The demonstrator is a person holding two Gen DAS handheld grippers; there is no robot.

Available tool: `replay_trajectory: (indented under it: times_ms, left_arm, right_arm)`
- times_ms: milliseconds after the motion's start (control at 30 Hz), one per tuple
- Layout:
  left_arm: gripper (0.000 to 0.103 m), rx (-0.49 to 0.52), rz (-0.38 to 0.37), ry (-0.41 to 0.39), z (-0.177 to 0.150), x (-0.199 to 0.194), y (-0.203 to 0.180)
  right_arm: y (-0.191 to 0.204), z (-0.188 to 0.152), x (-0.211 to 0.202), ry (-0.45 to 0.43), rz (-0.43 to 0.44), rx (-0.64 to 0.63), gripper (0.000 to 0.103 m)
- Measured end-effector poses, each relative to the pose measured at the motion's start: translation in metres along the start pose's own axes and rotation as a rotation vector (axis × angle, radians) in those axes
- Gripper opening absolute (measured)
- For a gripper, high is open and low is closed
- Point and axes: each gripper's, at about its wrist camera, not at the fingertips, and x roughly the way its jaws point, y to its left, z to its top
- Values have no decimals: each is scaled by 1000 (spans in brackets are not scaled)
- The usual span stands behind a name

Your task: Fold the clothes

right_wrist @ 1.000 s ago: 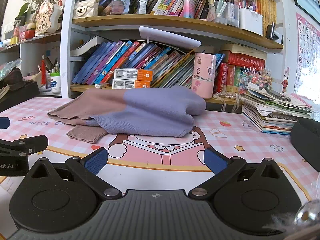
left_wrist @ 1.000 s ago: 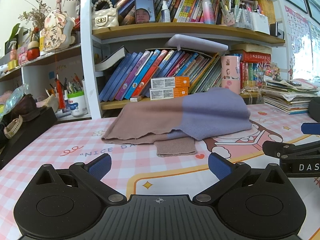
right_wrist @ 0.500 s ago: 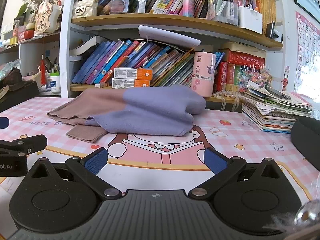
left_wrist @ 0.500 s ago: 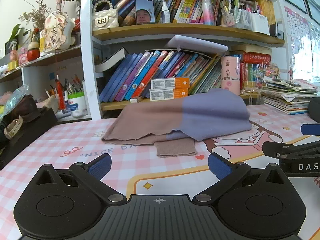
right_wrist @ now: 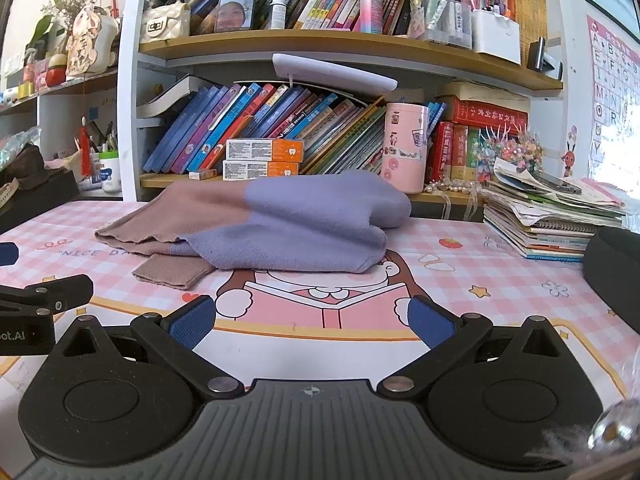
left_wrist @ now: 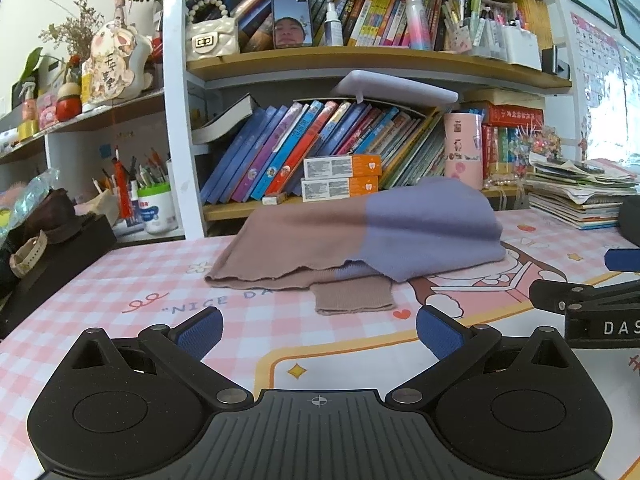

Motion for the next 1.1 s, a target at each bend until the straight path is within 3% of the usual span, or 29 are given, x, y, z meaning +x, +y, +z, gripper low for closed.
replay_trajectory:
  times_ms: [700,900,1100]
  left_arm:
    - [103,7,-11,-32,-1,-5,-1]
    - [103,-9,-25,-12,0,-1,2]
    - [103,-34,-236,80,-2,10,8]
  right_arm:
    - [-3,0,-2,-16,1,15,103]
    - [-7,0,1,-1,52,36,103]
    - [-26,2,17,68,203,138,103]
